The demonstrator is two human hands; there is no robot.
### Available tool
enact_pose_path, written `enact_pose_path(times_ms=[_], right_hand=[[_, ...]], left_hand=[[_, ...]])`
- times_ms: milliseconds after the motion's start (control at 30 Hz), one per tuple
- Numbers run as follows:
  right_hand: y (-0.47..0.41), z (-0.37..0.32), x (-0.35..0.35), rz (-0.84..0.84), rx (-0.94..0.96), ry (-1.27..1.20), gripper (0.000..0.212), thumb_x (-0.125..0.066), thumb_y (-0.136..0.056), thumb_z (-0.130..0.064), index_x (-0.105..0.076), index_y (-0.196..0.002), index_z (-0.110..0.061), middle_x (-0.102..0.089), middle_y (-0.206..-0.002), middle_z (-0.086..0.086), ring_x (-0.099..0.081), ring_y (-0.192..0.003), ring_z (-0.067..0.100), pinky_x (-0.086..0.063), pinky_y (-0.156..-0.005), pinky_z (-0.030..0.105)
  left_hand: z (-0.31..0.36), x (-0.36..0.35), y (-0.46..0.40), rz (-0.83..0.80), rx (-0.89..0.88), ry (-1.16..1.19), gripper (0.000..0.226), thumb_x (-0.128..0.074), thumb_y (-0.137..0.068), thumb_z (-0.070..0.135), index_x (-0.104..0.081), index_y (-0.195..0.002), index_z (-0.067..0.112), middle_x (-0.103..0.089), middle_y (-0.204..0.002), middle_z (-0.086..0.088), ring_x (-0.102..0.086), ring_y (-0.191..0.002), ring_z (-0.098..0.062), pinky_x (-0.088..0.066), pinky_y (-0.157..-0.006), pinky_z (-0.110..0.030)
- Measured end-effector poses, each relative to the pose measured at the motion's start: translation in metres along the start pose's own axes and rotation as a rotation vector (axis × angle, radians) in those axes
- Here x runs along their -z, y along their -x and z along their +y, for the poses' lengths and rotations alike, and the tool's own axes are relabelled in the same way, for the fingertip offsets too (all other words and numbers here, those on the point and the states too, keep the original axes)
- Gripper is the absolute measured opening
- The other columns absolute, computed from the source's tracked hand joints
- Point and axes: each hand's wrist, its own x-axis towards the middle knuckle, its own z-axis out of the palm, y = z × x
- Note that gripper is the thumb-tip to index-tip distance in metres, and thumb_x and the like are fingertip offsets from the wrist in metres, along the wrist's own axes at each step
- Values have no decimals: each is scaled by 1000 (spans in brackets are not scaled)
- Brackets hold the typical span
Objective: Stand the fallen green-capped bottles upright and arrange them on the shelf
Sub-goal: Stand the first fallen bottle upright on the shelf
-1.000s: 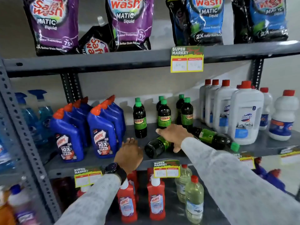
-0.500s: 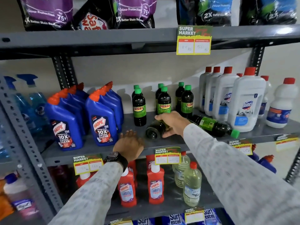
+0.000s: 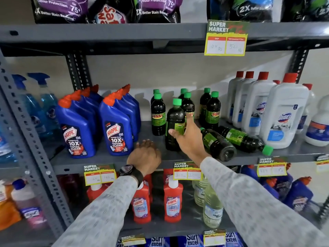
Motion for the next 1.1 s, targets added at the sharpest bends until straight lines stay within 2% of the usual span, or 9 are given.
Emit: enact_pose_path(times_ms=[167, 333, 467, 567, 667, 767, 933, 1033, 1100], right_hand=[[3, 4, -7, -20, 42, 64, 83, -80, -88, -37, -35, -156, -22, -56, -150, 0, -54, -139, 23, -43, -112, 46], [-1, 15, -9, -80, -1, -56, 87, -80, -85, -44, -33, -157, -27, -56, -148, -4, -54, -137, 18, -44, -113, 42], [-12, 29, -7, -332, -175, -500, 77, -75, -89, -9, -42, -156, -25, -67, -139, -1, -61, -132, 18, -44, -117, 44], [-15, 33, -6, -377, -170, -523, 61, -68, -90, 10, -55, -143, -17, -71, -130, 9, -66, -122, 20, -49, -108, 37], [-14, 35, -10, -351, -175, -440, 56, -81, -84, -2, -59, -130, -24, -73, -124, 2, -68, -118, 16, -53, -109, 41], [-11, 30, -13, -274, -156, -325, 67, -95, -70, -21, -57, -125, -27, -72, -121, -2, -69, -113, 15, -56, -103, 41], [-12, 35, -13, -277, -127, -345, 77, -92, -65, -41, -54, -132, -35, -69, -130, -5, -66, -121, 13, -53, -108, 42], [-13, 40, -9, -329, -140, -456, 64, -78, -86, -8, -53, -140, -34, -70, -132, -5, -65, -124, 12, -48, -114, 42], [-15, 42, -9, -351, -147, -483, 63, -72, -89, 5, -55, -142, -24, -71, -131, 1, -67, -123, 14, -49, -114, 43]], left_hand=[[1, 2, 4, -6, 36, 62, 88, 7, -86, 38, -48, -142, -1, -40, -157, -25, -34, -148, -40, -24, -120, -59], [3, 4, 5, 13, 78, 119, 81, -2, -90, 41, -43, -148, 2, -39, -161, -18, -33, -151, -31, -22, -123, -52], [4, 7, 5, -4, 133, 218, 72, -15, -95, 40, -37, -154, 6, -35, -164, -12, -29, -153, -23, -17, -127, -45], [4, 8, 5, -14, 135, 218, 70, -16, -96, 39, -37, -154, 5, -34, -165, -12, -29, -154, -24, -17, -127, -45], [5, 10, 4, -37, 131, 201, 73, -14, -95, 39, -36, -155, 4, -34, -165, -13, -29, -154, -25, -17, -127, -46], [4, 10, 5, -40, 132, 210, 68, -18, -98, 39, -34, -155, 5, -33, -165, -14, -28, -154, -25, -17, -127, -45], [5, 12, 6, -47, 141, 215, 74, -13, -94, 41, -33, -156, 6, -31, -166, -13, -27, -154, -25, -17, -127, -45], [5, 12, 6, -49, 144, 227, 72, -15, -96, 41, -32, -157, 6, -30, -167, -12, -26, -155, -24, -16, -127, -45], [5, 11, 6, -43, 149, 237, 67, -20, -100, 39, -32, -157, 7, -30, -167, -12, -26, -155, -24, -15, -127, -44]])
